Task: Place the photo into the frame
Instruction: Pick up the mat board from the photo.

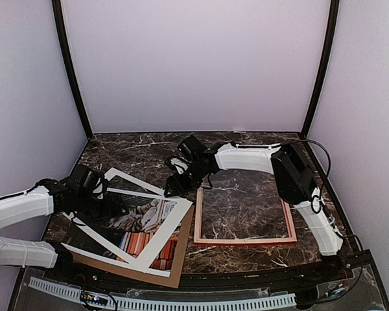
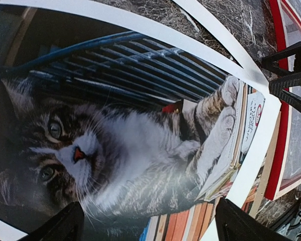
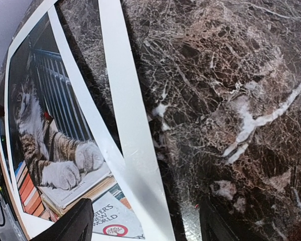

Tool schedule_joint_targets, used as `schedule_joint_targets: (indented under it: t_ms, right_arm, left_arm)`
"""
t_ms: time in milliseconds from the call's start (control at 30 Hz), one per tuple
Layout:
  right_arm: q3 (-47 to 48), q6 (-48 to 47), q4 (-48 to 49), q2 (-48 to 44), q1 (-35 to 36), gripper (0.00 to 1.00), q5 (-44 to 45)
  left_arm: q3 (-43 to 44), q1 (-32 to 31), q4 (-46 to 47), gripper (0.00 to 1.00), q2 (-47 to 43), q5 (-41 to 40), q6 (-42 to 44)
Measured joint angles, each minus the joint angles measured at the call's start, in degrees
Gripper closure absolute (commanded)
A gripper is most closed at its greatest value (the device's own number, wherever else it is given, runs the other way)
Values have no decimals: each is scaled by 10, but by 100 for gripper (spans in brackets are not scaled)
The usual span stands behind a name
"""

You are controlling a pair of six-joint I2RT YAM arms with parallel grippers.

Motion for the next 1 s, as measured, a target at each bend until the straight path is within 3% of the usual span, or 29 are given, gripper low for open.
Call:
schedule_joint_targets:
  t_ms: [267, 567, 1000]
  right_arm:
    - [8, -2, -10, 7, 1, 27, -7]
    - [12, -5, -12, 10, 1, 29, -22]
    - [12, -13, -12, 11, 2, 29, -40]
  left_arm:
    - [-25, -1, -35, 12, -104, 25, -66]
    - [-64, -27, -99, 12, -220, -6, -171]
    - [-91, -78, -130, 12, -152, -67, -253]
